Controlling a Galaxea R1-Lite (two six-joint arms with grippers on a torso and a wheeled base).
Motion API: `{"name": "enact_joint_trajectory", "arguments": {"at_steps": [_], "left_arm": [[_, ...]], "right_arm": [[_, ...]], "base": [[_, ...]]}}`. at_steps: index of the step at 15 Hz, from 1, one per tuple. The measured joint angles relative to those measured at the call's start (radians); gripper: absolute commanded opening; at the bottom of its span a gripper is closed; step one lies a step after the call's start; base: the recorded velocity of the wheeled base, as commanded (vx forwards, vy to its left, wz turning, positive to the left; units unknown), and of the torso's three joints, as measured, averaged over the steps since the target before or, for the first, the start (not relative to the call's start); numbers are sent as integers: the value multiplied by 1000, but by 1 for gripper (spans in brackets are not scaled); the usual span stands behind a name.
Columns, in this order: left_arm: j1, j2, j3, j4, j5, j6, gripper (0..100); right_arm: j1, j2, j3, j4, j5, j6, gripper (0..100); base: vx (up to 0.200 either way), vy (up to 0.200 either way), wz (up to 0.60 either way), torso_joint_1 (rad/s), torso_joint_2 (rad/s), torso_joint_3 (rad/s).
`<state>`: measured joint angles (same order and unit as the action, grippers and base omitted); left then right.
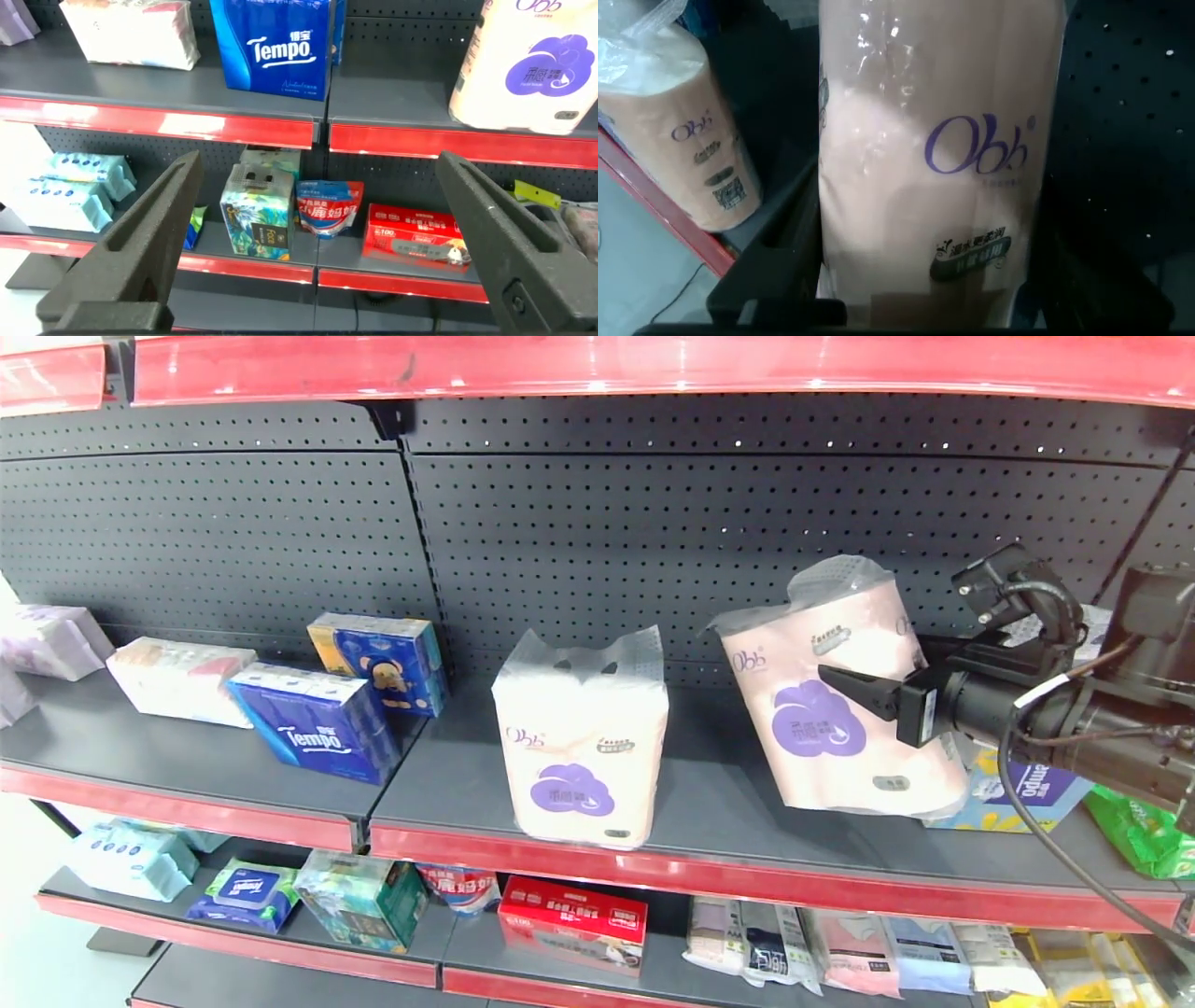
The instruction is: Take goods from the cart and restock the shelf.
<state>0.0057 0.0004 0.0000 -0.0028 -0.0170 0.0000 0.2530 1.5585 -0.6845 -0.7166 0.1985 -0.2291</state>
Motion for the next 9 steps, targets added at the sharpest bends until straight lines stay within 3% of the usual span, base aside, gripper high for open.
{"name": "enact_joint_trajectory", "arguments": {"at_steps": [9], "left_arm": [[0,0,0,0,0,0,100]], "right_arm": [[15,135,-113,-64,0,26,0]], "base": [[0,0,0,0,0,0]]}}
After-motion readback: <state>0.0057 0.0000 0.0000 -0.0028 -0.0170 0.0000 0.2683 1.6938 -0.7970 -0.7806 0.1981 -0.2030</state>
